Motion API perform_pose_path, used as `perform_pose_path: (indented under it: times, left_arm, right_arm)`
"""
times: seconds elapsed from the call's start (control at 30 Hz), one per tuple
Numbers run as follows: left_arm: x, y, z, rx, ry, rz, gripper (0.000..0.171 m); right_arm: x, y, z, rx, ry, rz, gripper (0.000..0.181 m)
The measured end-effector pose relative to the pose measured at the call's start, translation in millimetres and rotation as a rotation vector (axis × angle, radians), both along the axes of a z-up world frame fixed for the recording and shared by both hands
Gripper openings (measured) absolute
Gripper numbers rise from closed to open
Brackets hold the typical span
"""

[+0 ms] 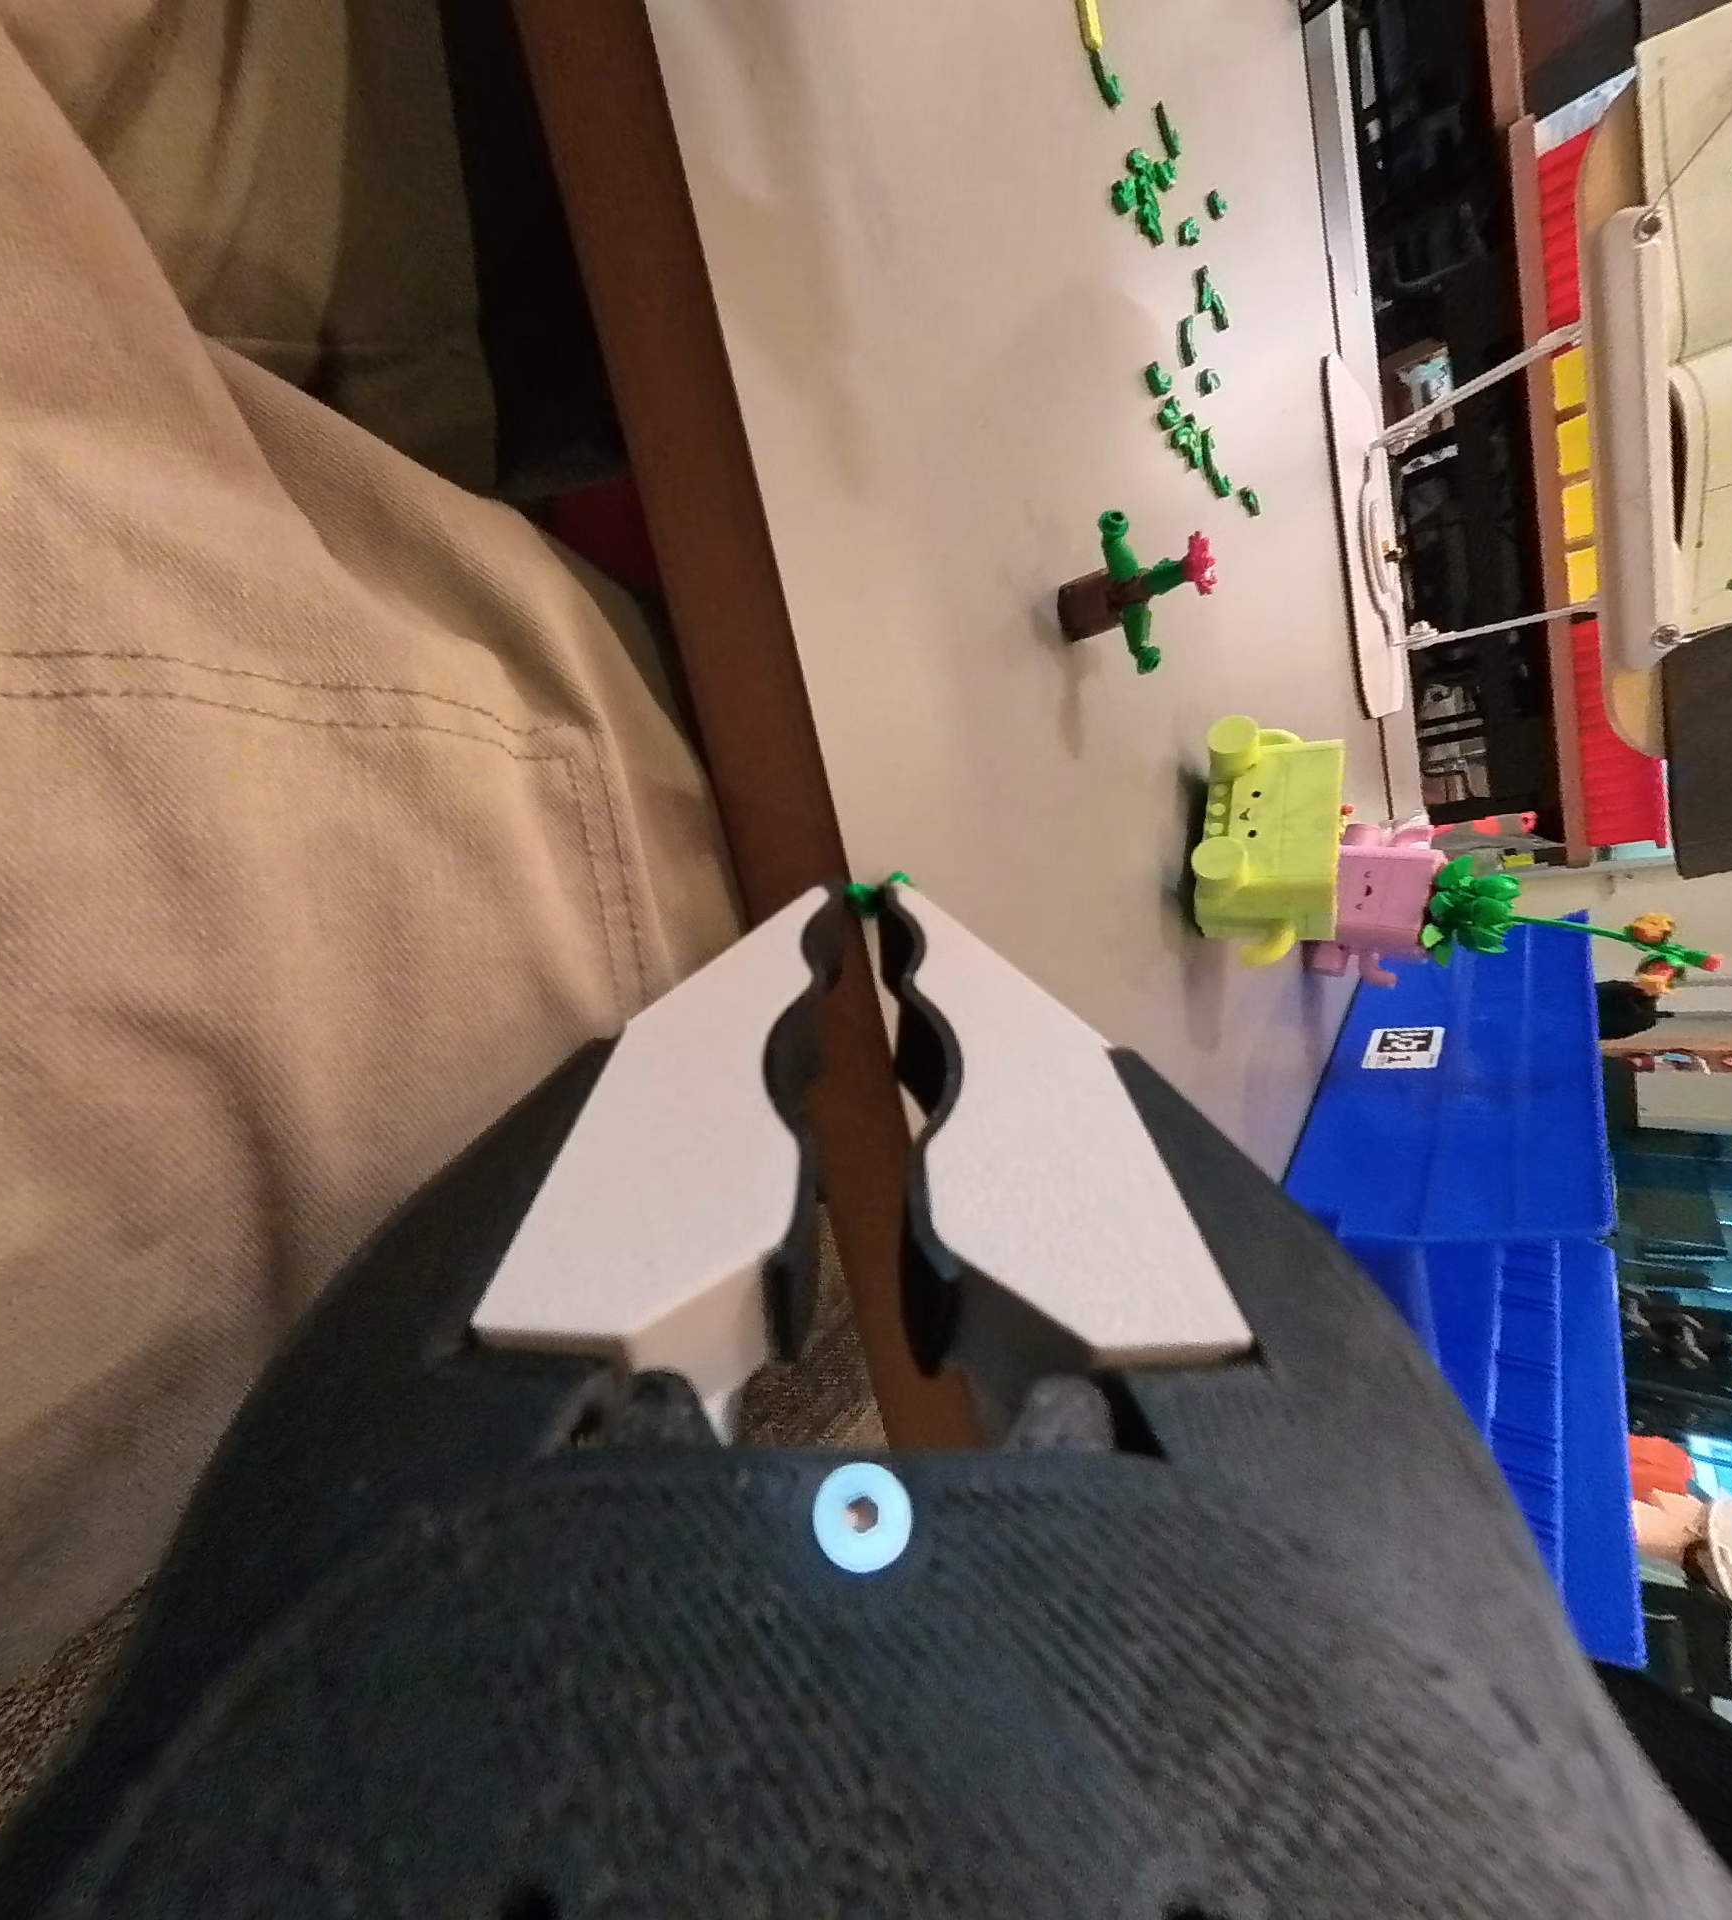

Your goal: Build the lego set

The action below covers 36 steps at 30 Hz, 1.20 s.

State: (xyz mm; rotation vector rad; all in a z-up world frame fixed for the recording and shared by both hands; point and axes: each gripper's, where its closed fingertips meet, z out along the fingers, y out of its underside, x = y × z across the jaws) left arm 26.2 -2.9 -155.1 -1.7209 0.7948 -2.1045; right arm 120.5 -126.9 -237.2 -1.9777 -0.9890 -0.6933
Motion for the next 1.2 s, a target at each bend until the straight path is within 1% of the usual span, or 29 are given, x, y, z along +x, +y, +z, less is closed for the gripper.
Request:
perform_pose_path:
  times: [0.23, 0.33, 0.37, 0.43, 0.57, 0.6, 0.63, 0.77, 0.9, 1.0, 1.1, 1.2]
  left_arm:
    - [0, 0, 0, -0.011, -0.005, -0.004, 0.008]
    - [0, -1, 1, -0.013, -0.006, -0.006, 0.008]
    - [0, -1, 0, -0.013, -0.005, -0.007, 0.008]
    - [0, -2, 0, -0.013, -0.004, -0.008, 0.008]
    - [1, -4, -1, -0.013, -0.001, -0.013, 0.008]
    - [2, -4, -2, -0.013, 0.0, -0.015, 0.008]
    - [2, -5, -2, -0.014, 0.001, -0.017, 0.008]
    - [3, -5, -3, -0.014, 0.003, -0.017, 0.008]
    - [3, -5, -3, -0.014, 0.003, -0.018, 0.008]
    - [2, -5, -3, -0.016, 0.002, -0.019, 0.008]
    - [2, -5, -2, -0.018, 0.0, -0.019, 0.008]
    - [2, -5, -2, -0.02, 0.0, -0.02, 0.008]
  right_arm:
    - [0, -2, 7, -0.008, -0.005, -0.018, 0.002]
    - [-2, 1, 15, 0.02, 0.073, -0.039, 0.001]
    - [-2, 1, 16, 0.023, 0.13, -0.051, 0.001]
    - [-4, 2, 19, 0.018, 0.297, -0.084, 0.001]
    - [0, 4, 23, -0.04, 0.71, -0.208, 0.001]
    - [3, 4, 22, -0.059, 0.786, -0.235, 0.0]
    - [6, 5, 22, -0.065, 0.826, -0.252, 0.0]
    - [14, 3, 10, -0.127, 0.854, -0.311, 0.001]
    - [14, 5, 9, -0.157, 0.96, -0.343, 0.001]
    - [17, 5, 8, -0.201, 1.007, -0.37, 0.001]
    - [18, 3, 2, -0.248, 0.992, -0.387, 0.001]
    - [18, 4, 2, -0.248, 0.972, -0.378, 0.001]
